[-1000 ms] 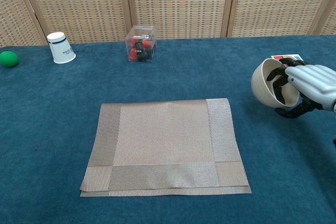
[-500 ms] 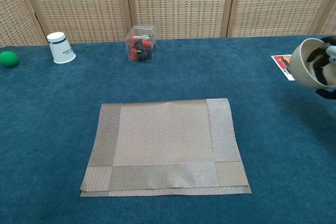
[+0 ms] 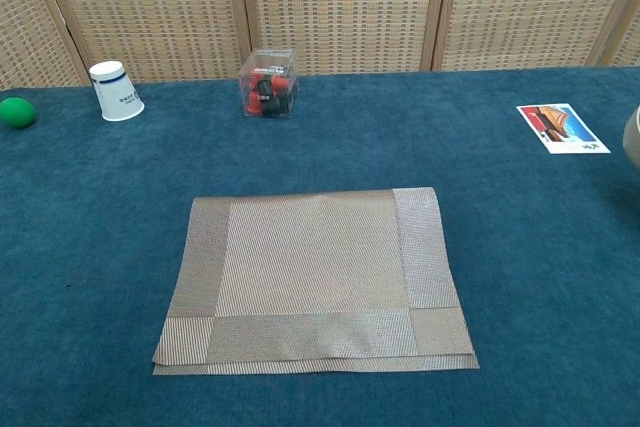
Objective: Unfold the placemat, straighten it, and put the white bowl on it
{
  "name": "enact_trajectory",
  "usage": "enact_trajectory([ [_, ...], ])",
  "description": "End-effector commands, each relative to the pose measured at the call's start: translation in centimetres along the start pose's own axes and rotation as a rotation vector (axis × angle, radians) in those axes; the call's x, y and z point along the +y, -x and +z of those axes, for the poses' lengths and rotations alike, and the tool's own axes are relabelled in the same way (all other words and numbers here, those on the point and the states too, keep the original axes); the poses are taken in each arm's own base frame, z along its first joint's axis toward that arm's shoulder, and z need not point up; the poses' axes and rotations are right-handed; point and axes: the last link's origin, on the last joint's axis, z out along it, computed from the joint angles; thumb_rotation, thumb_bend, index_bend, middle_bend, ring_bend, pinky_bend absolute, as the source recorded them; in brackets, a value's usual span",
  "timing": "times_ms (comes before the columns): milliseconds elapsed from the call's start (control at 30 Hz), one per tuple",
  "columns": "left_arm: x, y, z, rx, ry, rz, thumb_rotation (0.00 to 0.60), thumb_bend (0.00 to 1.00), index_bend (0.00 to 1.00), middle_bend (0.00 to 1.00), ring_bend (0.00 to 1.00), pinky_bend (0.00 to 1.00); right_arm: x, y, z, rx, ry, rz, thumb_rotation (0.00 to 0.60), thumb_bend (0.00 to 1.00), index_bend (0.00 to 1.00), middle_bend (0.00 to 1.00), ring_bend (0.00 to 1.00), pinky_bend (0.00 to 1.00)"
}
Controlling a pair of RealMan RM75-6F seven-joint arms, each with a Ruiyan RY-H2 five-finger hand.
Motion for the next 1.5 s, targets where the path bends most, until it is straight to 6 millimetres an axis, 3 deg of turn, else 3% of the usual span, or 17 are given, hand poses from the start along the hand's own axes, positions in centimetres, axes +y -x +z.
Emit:
enact_trajectory([
  [33,0.0,0.0,0.0,-0.001,0.002,0.001,0.6,0.02,0.0,0.0,0.0,0.0,0.6,0.1,0.0,-0.006,0.01,-0.007,0.6,0.47,0.74,0.26,0.01,0.09],
  [433,0.0,0.1,0.0,-0.007,0.0,0.002,0.6,0.02,0.0,0.0,0.0,0.0,0.5,1.4,-0.8,-0.062,0.006,-0.025,0.6,0.41,0.68,0.21,0.01,0.07],
  [633,-0.1,0.2,0.1,-0.012,0.0,0.007,0.6,0.02,0.0,0.0,0.0,0.0,0.8,1.6,-1.1,-0.082,0.014,-0.033,0.6,0.35,0.55,0.15,0.0,0.03],
  [833,-0.1,0.1,0.1,-0.007,-0.005,0.008,0.6,0.02,0.0,0.0,0.0,0.0,1.2,0.8,-2.0,-0.06,0.028,-0.005,0.6,0.3,0.33,0.01,0.0,0.0],
  [900,-0.2,0.1,0.1,-0.008,-0.006,0.008,0.6,0.02,0.0,0.0,0.0,0.0,1.4,0.1,-2.7,-0.035,0.028,0.032,0.6,0.3,0.27,0.0,0.0,0.0],
  [1100,-0.2,0.1,0.1,-0.012,-0.001,0.005,0.6,0.02,0.0,0.0,0.0,0.0,2.5,-1.7,-5.6,0.046,0.018,0.174,0.6,0.3,0.23,0.0,0.0,0.0],
  [1267,0.0,0.1,0.1,-0.014,0.02,-0.002,0.6,0.02,0.0,0.0,0.0,0.0,4.9,-3.0,-9.2,0.122,0.031,0.314,0.6,0.25,0.15,0.0,0.0,0.0],
  [1500,1.3,0.4,0.5,-0.024,0.091,-0.051,0.6,0.02,0.02,0.0,0.0,0.0,7.2,-4.9,-11.5,0.207,0.031,0.39,0.6,0.24,0.15,0.0,0.0,0.0],
])
